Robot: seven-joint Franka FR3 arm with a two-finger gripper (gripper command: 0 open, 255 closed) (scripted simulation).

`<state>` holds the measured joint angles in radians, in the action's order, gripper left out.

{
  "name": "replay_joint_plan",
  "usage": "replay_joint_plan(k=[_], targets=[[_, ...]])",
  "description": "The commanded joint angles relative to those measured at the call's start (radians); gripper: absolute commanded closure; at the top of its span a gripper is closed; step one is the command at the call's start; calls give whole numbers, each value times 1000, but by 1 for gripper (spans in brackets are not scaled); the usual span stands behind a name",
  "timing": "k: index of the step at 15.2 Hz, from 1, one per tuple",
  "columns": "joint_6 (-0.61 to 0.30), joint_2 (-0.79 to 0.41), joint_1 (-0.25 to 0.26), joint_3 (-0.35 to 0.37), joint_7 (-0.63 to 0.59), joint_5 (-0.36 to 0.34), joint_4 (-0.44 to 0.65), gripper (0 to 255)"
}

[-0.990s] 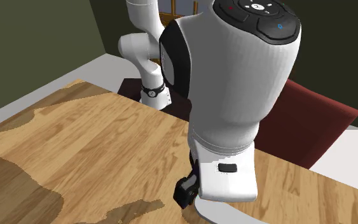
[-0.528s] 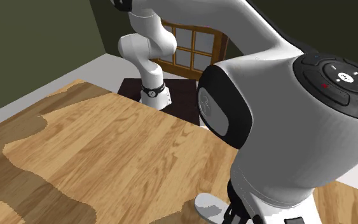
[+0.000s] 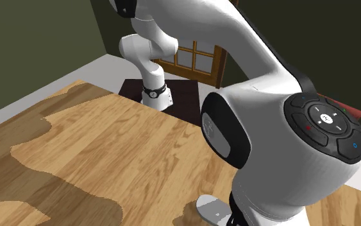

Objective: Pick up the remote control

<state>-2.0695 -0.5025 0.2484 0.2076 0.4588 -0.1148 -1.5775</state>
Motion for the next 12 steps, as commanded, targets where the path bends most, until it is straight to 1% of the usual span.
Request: replay_joint_plan(k=[1,2,11,12], targets=[[-7,-2,0,0,-1,-1,-5,0],[-8,-1,-1,0,0,0,-6,255],[-7,-2,0,0,-1,-1,-4,255],[4,3,0,1,0,1,1,255]])
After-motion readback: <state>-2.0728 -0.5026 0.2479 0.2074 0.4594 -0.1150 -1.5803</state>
